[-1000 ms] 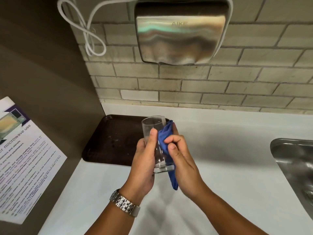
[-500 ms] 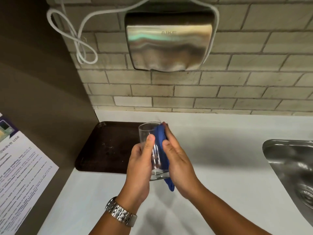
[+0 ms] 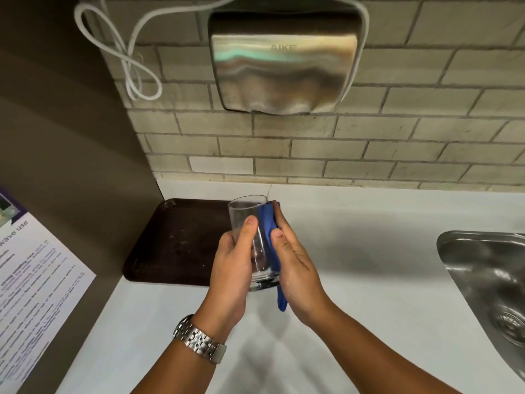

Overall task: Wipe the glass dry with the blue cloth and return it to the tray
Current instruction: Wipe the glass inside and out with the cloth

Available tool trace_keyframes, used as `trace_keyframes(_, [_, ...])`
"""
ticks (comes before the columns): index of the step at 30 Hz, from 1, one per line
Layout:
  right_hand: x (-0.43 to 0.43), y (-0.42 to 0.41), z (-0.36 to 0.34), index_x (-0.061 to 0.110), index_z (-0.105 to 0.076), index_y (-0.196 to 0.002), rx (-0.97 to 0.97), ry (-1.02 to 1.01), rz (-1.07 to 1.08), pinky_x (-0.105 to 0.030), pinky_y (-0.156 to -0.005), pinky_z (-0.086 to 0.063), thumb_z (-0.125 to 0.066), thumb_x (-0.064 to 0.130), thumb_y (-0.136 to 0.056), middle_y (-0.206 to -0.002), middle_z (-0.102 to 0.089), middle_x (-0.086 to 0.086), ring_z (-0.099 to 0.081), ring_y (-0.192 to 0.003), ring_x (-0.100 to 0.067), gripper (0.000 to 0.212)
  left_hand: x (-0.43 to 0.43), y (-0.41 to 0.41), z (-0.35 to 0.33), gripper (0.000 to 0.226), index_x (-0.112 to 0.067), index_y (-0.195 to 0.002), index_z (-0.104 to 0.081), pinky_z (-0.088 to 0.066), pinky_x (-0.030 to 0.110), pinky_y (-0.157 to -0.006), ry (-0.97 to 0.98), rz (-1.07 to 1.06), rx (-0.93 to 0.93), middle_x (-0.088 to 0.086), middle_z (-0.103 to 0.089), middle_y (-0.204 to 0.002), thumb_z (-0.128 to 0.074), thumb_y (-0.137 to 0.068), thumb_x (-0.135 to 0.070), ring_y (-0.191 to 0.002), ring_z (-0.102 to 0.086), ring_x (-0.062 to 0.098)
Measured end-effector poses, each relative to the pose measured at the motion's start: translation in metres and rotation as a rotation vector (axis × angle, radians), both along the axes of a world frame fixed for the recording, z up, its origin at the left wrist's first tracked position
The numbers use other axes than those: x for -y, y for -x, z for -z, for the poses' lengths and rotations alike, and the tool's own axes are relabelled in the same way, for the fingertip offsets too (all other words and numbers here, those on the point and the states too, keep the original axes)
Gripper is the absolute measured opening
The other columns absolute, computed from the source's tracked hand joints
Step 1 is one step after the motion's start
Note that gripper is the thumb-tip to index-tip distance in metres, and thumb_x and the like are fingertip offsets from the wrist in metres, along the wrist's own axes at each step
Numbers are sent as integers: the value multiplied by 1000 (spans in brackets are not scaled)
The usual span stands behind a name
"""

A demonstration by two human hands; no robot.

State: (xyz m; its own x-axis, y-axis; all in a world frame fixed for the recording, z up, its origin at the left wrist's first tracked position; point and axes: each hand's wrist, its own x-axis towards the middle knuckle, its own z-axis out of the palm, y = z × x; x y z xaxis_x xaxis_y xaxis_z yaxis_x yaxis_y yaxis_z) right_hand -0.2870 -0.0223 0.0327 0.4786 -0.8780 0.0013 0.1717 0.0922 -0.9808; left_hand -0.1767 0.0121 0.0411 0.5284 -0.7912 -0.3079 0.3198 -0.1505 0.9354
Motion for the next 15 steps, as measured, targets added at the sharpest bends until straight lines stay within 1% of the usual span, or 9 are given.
trace_keyframes(2, [5, -1, 4, 55, -45, -151, -6, -50, 8, -15, -100, -58, -40, 33, -118, -129, -73, 39, -70, -124, 6, 41, -1, 2, 4, 66, -19, -126, -66, -70, 36, -67, -13, -13, -22, 4, -90, -102, -82, -87, -69, -90, -89, 22])
trace_keyframes(4, [5, -1, 5, 56, -52, -152, -25, -122, 26, -33, -113, -57, -42, 39, -117, -139, -74, 25, -71, -129, -5, 40, -3, 4, 7, 95, -26, -126, -59, -69, 31, -65, -42, -2, 27, 6, -87, -110, -89, -60, -86, -91, -88, 17])
trace_keyframes(5, [5, -2, 6, 55, -53, -153, -40, -148, 32, -40, -119, -53, -42, 42, -116, -145, -72, 19, -69, -133, -9, 40, -3, 4, 9, 108, -29, -124, -55, -67, 26, -65, -51, 2, 66, 6, -83, -116, -90, -44, -92, -91, -87, 12])
trace_keyframes(6, [5, -2, 5, 53, -55, -153, -47, -179, 37, -46, -122, -49, -43, 44, -116, -148, -71, 13, -68, -136, -13, 40, -4, 3, 12, 116, -31, -122, -52, -65, 20, -62, -49, 6, 91, 6, -81, -119, -90, -32, -95, -89, -86, 8])
trace_keyframes(8, [8, -1, 9, 45, -65, -146, 7, -285, 46, -53, -118, -52, -47, 44, -115, -141, -76, 2, -72, -132, -24, 36, -4, 1, 17, 119, -34, -117, -47, -62, 15, -59, -49, 24, 97, 7, -78, -120, -92, -24, -93, -87, -84, 1])
trace_keyframes(10, [8, -1, 12, 41, -73, -136, 39, -353, 57, -48, -102, -63, -50, 44, -114, -130, -82, -4, -79, -119, -28, 32, -4, -2, 18, 117, -33, -118, -47, -65, 21, -62, -76, 39, 91, 9, -77, -122, -94, -28, -91, -89, -87, 9])
trace_keyframes(11, [7, -1, 15, 43, -73, -135, 26, -343, 64, -45, -98, -65, -49, 45, -113, -128, -82, -1, -80, -118, -26, 32, -3, -3, 18, 113, -32, -120, -48, -66, 27, -65, -95, 44, 93, 10, -76, -124, -95, -34, -89, -92, -87, 15])
trace_keyframes(13, [3, -3, 17, 59, -71, -130, -2, -253, 54, -34, -103, -61, -48, 51, -110, -130, -81, 15, -76, -123, -12, 32, -1, -7, 19, 102, -27, -124, -49, -62, 34, -76, -115, 41, 110, 12, -73, -129, -90, -48, -82, -105, -80, 20])
trace_keyframes(15, [0, -3, 14, 72, -67, -124, 6, -218, 36, -15, -100, -57, -46, 54, -107, -128, -76, 33, -71, -123, 5, 32, 1, -8, 18, 99, -23, -126, -50, -62, 43, -91, -109, 29, 95, 14, -73, -132, -88, -53, -78, -114, -77, 24])
